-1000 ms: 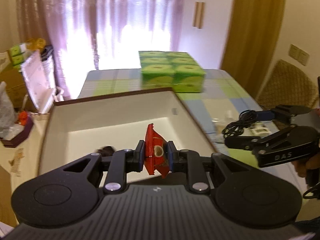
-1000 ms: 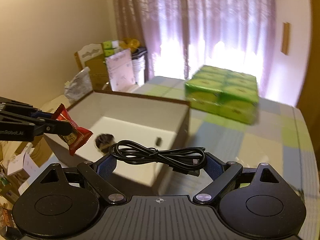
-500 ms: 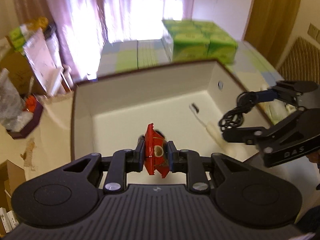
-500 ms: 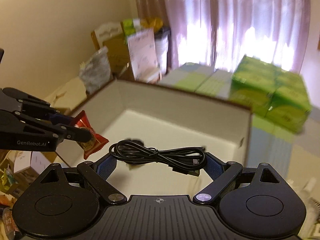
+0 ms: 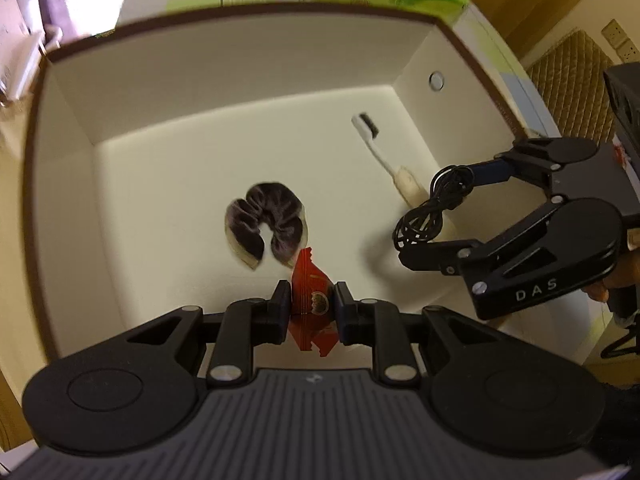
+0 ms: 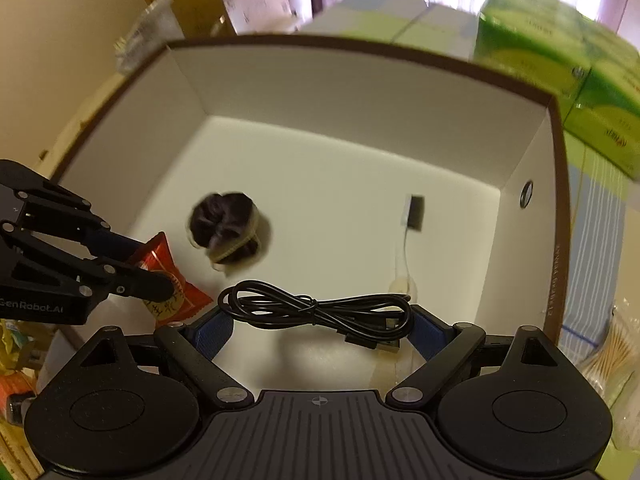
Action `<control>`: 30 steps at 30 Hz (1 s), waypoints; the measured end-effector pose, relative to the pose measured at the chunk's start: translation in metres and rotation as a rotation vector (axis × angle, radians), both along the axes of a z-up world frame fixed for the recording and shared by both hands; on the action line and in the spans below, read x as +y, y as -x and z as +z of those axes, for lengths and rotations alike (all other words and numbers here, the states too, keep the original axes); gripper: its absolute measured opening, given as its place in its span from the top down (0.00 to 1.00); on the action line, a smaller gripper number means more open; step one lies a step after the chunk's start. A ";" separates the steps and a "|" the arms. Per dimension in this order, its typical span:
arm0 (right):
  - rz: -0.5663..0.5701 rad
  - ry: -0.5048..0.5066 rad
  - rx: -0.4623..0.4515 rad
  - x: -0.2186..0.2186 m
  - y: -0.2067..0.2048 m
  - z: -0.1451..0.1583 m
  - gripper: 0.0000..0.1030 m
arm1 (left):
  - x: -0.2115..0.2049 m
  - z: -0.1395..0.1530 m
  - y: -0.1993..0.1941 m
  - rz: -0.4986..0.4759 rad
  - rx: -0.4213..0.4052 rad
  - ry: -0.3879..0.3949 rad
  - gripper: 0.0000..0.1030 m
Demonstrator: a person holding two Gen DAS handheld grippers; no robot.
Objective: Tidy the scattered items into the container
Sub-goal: 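Carry the red packet and black cable with both tools over the box, then open both tools to drop the packet and cable into the box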
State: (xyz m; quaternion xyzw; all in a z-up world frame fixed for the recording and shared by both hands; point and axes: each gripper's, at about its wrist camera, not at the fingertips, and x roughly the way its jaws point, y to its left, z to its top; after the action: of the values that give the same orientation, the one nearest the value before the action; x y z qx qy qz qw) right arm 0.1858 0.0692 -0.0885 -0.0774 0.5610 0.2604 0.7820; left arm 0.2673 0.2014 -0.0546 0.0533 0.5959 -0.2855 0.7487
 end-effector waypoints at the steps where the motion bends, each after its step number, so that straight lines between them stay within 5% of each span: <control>1: 0.005 0.010 0.015 0.001 0.000 -0.002 0.09 | -0.002 -0.004 -0.002 -0.009 0.019 0.003 0.82; 9: 0.042 0.052 0.084 0.011 0.001 -0.013 0.09 | -0.011 -0.016 -0.006 -0.047 0.058 -0.037 0.76; 12: 0.051 0.060 0.091 0.012 0.001 -0.014 0.08 | -0.012 -0.015 -0.003 -0.059 0.033 -0.070 0.62; 13: 0.053 0.059 0.091 0.012 0.001 -0.014 0.00 | -0.012 -0.015 -0.003 -0.059 0.027 -0.078 0.59; 22: 0.067 0.049 0.057 0.011 0.006 0.001 0.00 | -0.009 -0.008 -0.002 -0.045 -0.014 -0.103 0.38; 30: 0.060 0.048 0.000 0.014 0.017 0.016 0.00 | -0.010 0.003 0.005 -0.034 -0.053 -0.122 0.32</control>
State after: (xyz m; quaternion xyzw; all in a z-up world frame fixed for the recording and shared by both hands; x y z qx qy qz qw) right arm 0.1691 0.0829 -0.0727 -0.1128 0.5645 0.2704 0.7717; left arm 0.2628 0.1916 -0.0520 0.1165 0.5912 -0.2599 0.7546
